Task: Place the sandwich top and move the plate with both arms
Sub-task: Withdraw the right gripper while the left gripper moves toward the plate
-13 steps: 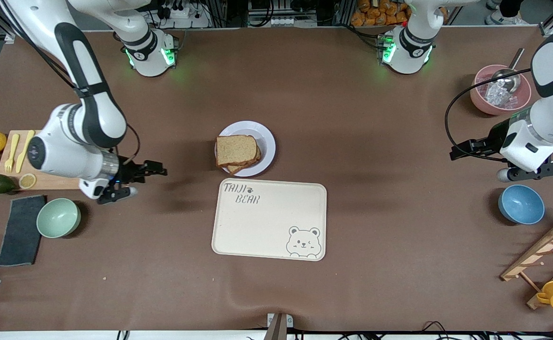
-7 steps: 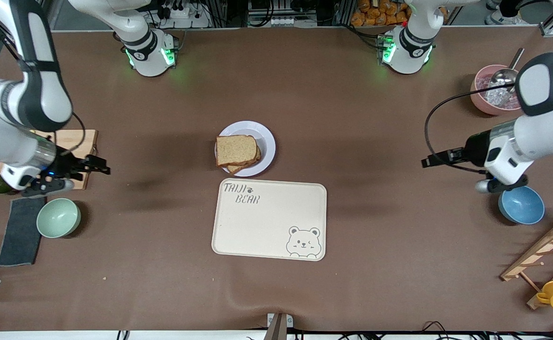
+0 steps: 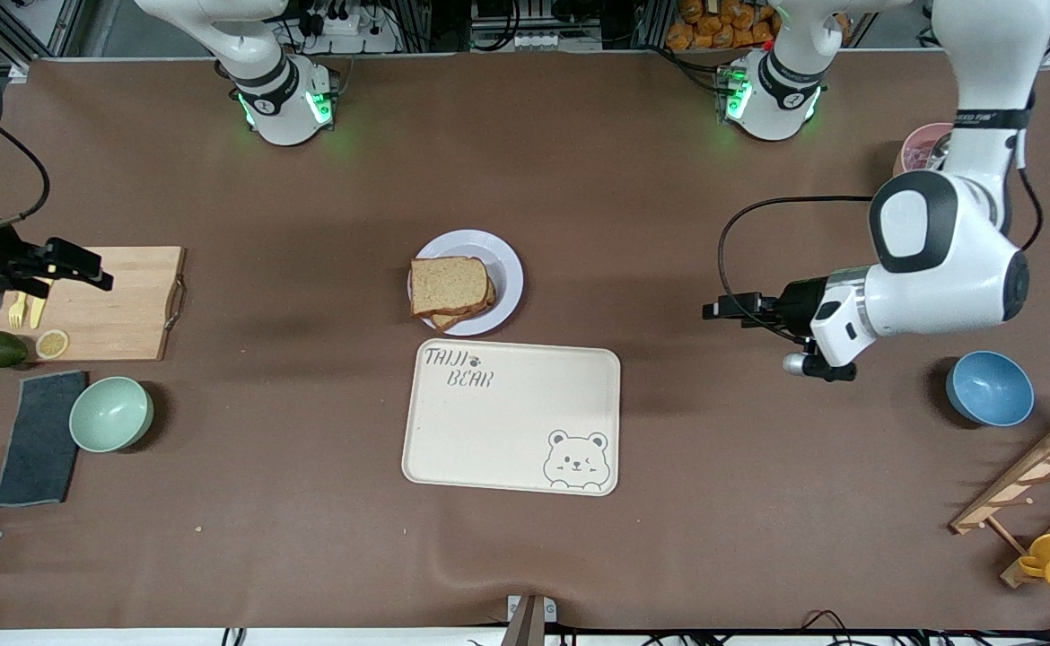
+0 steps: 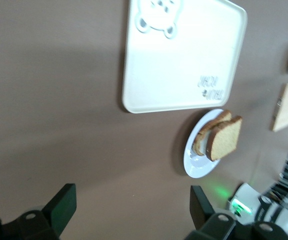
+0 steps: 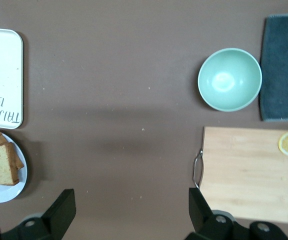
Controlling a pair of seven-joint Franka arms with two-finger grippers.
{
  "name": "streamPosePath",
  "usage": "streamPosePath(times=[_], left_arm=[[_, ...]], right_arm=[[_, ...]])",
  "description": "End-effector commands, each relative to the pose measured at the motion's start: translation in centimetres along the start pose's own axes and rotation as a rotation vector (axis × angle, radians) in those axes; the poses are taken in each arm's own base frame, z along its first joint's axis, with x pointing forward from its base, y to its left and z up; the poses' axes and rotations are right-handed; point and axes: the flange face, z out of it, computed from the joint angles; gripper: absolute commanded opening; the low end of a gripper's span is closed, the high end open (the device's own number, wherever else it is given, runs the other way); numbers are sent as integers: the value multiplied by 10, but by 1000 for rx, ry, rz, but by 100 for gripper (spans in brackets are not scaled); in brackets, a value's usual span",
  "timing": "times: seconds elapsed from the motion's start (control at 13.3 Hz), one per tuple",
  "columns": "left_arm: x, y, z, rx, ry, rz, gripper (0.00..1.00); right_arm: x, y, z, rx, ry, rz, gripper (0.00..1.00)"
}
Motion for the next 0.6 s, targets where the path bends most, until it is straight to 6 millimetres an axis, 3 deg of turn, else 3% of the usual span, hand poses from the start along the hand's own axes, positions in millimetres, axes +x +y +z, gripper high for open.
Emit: streamPosePath(times=[0.0,0.3,0.53], left_arm=[[-4,-6,36,-51,47,18,100],[-14,28,92,-110,46,12,100],[-30,32,130,-205,16,-6,100]], right_arm=[[-5,1,-17,-25,-47,77,100],[-25,-3,-65,-22,-61,147,100],[-34,-3,-88,-67,-65,145,100]])
